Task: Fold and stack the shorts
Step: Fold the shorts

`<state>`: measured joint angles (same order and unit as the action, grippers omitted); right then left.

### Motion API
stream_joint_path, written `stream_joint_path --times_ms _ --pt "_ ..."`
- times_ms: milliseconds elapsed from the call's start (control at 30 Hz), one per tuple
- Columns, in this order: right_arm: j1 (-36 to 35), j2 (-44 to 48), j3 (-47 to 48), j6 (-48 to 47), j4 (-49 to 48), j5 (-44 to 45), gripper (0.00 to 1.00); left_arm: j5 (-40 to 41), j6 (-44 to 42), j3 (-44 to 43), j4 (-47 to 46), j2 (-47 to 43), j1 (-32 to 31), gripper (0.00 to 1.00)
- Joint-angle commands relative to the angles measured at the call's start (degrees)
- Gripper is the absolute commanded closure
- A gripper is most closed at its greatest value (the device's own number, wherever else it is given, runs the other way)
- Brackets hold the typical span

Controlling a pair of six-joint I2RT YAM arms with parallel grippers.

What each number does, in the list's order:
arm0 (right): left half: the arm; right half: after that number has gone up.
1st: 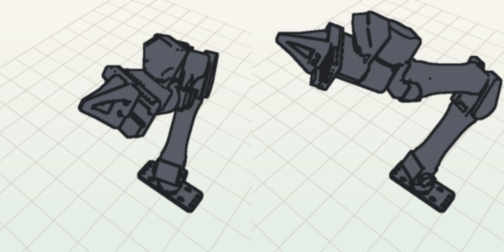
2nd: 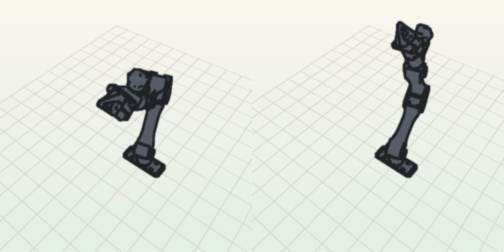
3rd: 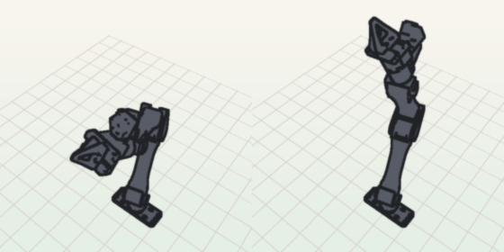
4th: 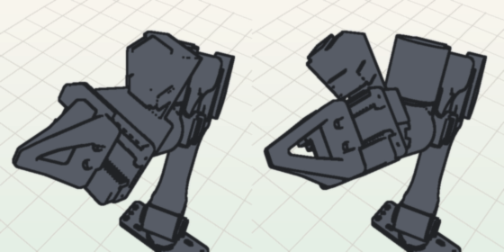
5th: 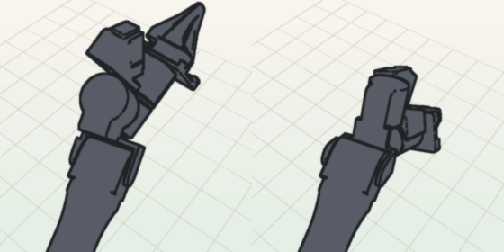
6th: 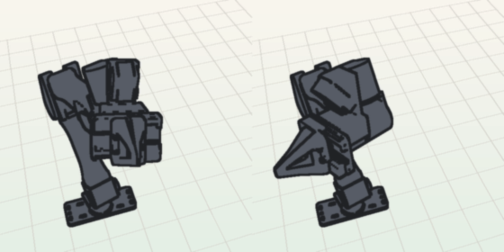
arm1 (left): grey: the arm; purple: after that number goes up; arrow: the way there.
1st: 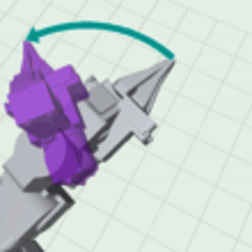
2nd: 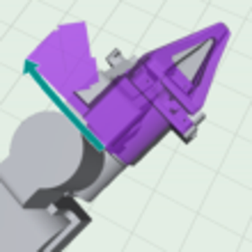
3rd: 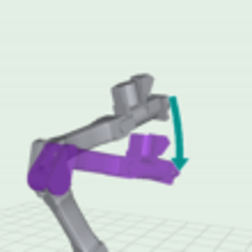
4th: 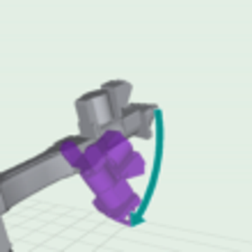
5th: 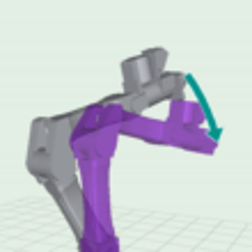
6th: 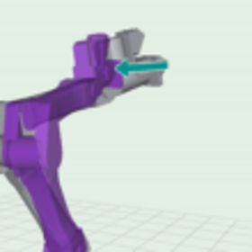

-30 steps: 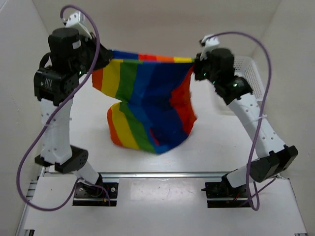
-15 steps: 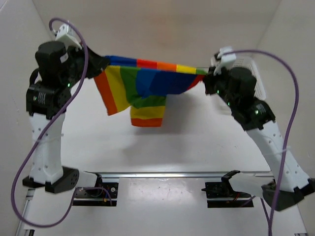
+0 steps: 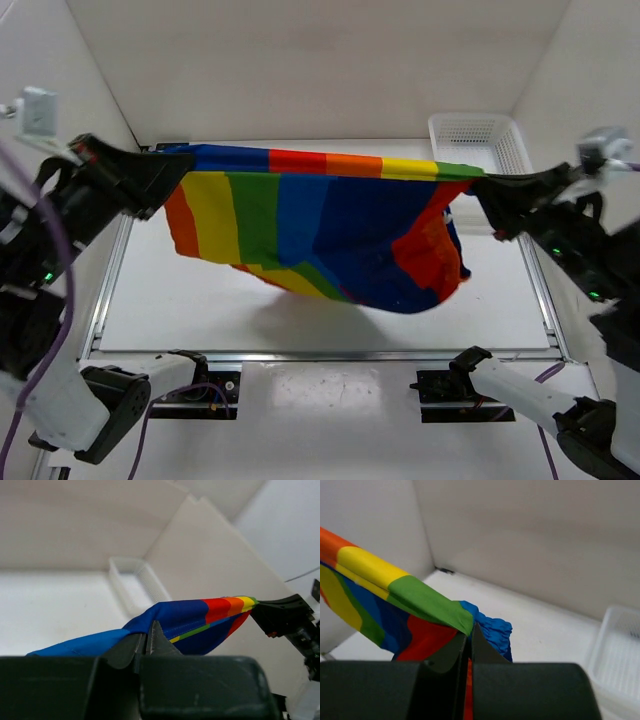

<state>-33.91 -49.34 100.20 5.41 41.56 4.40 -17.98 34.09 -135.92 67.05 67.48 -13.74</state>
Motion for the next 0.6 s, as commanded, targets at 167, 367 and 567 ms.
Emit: stream_joint_path --times_ms 167,367,567 --pt "2.7 1.5 16.7 -3.2 10.6 3.0 1.00 13.2 -1.4 -9.5 -4.8 -5.3 2.6 0.90" --pt "2.7 -1.8 11.7 -3.8 10.7 8.2 1.00 11.6 -1.6 -4.0 -7.2 -1.8 2.6 0.90" --pt "2.7 -7.9 -2.7 -6.7 5.6 15.7 1.00 12.4 -4.6 7.7 -9.1 6.7 2.6 0.90"
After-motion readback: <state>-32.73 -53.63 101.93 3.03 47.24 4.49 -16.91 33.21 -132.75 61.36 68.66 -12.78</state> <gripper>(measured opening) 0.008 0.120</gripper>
